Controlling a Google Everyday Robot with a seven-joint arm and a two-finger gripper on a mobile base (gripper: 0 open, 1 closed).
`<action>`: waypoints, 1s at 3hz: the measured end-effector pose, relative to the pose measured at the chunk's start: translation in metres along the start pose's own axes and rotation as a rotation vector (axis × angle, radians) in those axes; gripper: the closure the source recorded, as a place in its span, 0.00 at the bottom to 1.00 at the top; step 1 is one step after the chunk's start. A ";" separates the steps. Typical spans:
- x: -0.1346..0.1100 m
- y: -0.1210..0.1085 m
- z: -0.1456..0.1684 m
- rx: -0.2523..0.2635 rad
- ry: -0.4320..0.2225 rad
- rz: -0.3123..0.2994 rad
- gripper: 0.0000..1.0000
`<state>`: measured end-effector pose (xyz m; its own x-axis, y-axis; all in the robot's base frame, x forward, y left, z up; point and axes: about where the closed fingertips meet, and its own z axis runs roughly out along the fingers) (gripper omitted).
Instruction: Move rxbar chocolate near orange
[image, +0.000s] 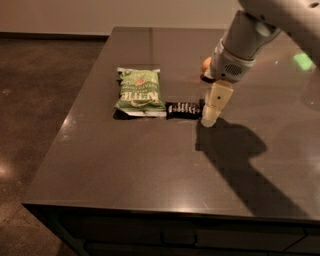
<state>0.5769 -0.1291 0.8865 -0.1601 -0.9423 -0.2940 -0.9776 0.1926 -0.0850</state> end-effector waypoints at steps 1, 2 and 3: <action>-0.010 -0.002 0.028 -0.029 -0.016 0.010 0.00; -0.016 -0.002 0.047 -0.049 -0.021 0.015 0.00; -0.018 -0.003 0.057 -0.071 -0.019 0.023 0.16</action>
Offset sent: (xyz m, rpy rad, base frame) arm 0.0140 0.0377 -0.0567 0.0347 0.0685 0.0016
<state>0.5905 -0.0976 0.8378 -0.1802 -0.9324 -0.3134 -0.9811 0.1933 -0.0110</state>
